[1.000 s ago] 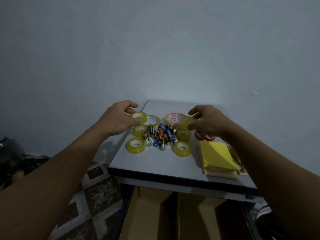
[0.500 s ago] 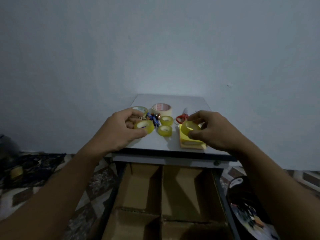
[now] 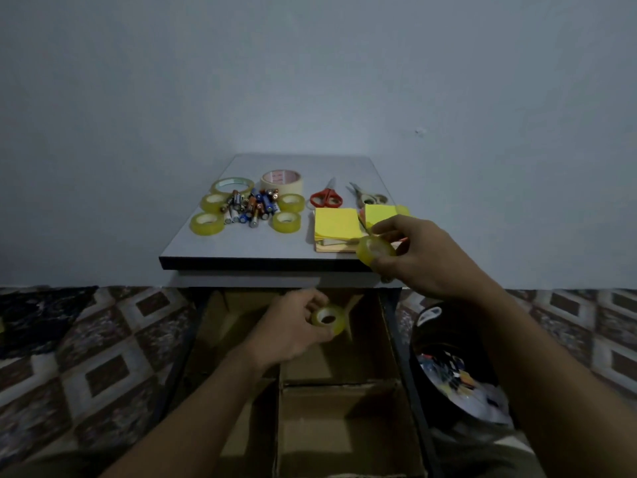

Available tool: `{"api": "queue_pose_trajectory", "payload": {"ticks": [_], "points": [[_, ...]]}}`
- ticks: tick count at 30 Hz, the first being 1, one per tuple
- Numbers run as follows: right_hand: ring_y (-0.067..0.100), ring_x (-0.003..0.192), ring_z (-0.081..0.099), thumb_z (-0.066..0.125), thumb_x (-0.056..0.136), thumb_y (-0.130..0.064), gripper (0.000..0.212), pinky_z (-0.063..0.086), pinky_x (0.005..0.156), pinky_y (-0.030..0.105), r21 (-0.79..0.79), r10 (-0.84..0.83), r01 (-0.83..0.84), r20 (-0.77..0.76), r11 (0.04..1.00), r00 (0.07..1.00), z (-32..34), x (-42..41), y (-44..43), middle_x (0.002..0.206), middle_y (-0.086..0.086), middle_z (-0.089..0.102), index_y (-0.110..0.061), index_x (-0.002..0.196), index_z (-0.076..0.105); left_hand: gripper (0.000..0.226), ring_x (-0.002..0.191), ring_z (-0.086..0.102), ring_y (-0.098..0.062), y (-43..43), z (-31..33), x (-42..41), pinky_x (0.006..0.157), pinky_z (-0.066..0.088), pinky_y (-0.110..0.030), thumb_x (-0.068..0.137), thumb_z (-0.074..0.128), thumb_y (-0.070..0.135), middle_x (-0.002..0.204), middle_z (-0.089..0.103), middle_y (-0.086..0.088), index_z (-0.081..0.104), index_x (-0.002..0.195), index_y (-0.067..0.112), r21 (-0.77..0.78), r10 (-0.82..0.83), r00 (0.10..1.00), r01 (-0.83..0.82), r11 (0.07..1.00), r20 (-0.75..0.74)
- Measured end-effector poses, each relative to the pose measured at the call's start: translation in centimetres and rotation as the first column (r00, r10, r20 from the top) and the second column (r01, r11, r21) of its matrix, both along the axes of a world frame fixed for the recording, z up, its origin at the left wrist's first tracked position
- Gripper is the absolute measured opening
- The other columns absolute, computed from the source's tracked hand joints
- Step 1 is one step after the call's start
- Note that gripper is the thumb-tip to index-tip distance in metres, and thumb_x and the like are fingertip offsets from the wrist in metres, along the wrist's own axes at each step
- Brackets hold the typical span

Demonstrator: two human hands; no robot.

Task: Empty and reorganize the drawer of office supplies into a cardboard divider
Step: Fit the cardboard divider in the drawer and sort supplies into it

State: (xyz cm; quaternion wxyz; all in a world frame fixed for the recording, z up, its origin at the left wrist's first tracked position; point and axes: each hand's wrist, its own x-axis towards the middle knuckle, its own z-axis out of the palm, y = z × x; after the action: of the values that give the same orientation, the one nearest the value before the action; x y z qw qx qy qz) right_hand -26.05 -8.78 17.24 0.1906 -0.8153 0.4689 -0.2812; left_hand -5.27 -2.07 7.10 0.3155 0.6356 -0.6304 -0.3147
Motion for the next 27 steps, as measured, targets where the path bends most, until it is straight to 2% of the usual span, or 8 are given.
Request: {"api": "queue_pose_trajectory", "payload": {"ticks": [5,8,11,14,17,21,25,27], "points": [[0.012,0.092,0.062,0.073,0.082,-0.04,0.045,0.044,0.073,0.025,-0.02,-0.008,0.008,0.013,1.0,1.0,-0.2,-0.6,-0.8,0.109,-0.007,0.066,-0.023,0.123,0.064,0.057,0.098,0.061,-0.01,-3.4,-3.4,-2.4,0.083,0.057,-0.032,0.077,0.081,0.032,0.114,0.062,0.007,0.059,0.128,0.024,0.092,0.015,0.988,-0.029,0.995,0.152],[0.011,0.088,0.064,0.074,0.082,-0.04,0.046,0.047,0.069,0.022,-0.014,-0.002,0.003,0.029,1.0,1.0,-0.6,-0.8,-1.1,0.111,-0.008,0.067,-0.024,0.123,0.063,0.058,0.093,0.058,-0.011,-5.5,-3.9,-3.6,0.076,0.055,-0.028,0.081,0.076,0.023,0.114,0.06,0.004,0.055,0.135,0.021,0.159,0.003,0.971,-0.042,0.986,0.24],[0.014,0.088,0.067,0.074,0.081,-0.04,0.047,0.052,0.076,0.031,-0.003,-0.003,0.004,0.05,1.0,0.999,-1.0,-1.2,-1.4,0.112,-0.007,0.067,-0.025,0.123,0.062,0.067,0.1,0.06,-0.017,-7.1,-4.7,-4.2,0.071,0.05,-0.025,0.081,0.074,0.012,0.129,0.06,-0.004,0.05,0.143,0.021,0.204,-0.002,0.961,-0.057,0.977,0.276],[0.013,0.087,0.066,0.074,0.082,-0.04,0.046,0.052,0.077,0.031,-0.004,-0.005,0.006,0.058,1.0,0.998,-1.2,-1.7,-1.5,0.112,-0.008,0.066,-0.026,0.124,0.062,0.075,0.116,0.059,-0.022,-7.6,-5.8,-4.3,0.075,0.046,-0.023,0.081,0.073,0.01,0.14,0.055,-0.005,0.044,0.149,0.024,0.22,0.0,0.96,-0.064,0.973,0.281],[0.01,0.085,0.066,0.073,0.082,-0.04,0.047,0.053,0.076,0.029,0.001,-0.011,0.01,0.068,1.0,0.998,-1.2,-1.9,-1.5,0.112,-0.007,0.065,-0.026,0.125,0.061,0.076,0.119,0.058,-0.022,-7.7,-6.5,-4.5,0.076,0.045,-0.022,0.081,0.075,0.009,0.139,0.056,-0.005,0.044,0.148,0.025,0.201,0.014,0.96,-0.073,0.977,0.281],[0.008,0.077,0.067,0.073,0.083,-0.037,0.046,0.05,0.064,0.016,0.025,-0.016,0.014,0.082,1.0,0.996,-1.3,-2.1,-1.6,0.11,-0.008,0.063,-0.024,0.126,0.06,0.082,0.121,0.056,-0.019,-7.6,-6.2,-4.3,0.077,0.046,-0.022,0.078,0.08,0.016,0.142,0.054,-0.003,0.041,0.15,0.025,0.214,-0.02,0.969,-0.034,0.976,0.245],[0.012,0.085,0.066,0.075,0.081,-0.038,0.049,0.055,0.076,0.033,0.022,-0.019,0.017,0.081,1.0,0.997,-1.4,-2.1,-1.4,0.112,-0.007,0.064,-0.023,0.127,0.061,0.074,0.12,0.053,-0.013,-5.9,-4.2,-2.9,0.091,0.048,-0.026,0.082,0.077,0.034,0.14,0.053,0.004,0.042,0.147,0.028,0.177,-0.071,0.977,0.034,0.984,0.202],[0.012,0.086,0.066,0.076,0.081,-0.036,0.048,0.053,0.074,0.031,0.041,-0.006,0.003,0.089,0.999,0.996,-1.7,-2.0,-1.3,0.112,-0.008,0.065,-0.025,0.125,0.061,0.058,0.117,0.053,-0.007,-4.3,-2.9,-1.4,0.094,0.048,-0.026,0.087,0.073,0.037,0.134,0.057,0.008,0.049,0.14,0.03,0.098,-0.056,0.985,0.04,0.994,0.163]]}}
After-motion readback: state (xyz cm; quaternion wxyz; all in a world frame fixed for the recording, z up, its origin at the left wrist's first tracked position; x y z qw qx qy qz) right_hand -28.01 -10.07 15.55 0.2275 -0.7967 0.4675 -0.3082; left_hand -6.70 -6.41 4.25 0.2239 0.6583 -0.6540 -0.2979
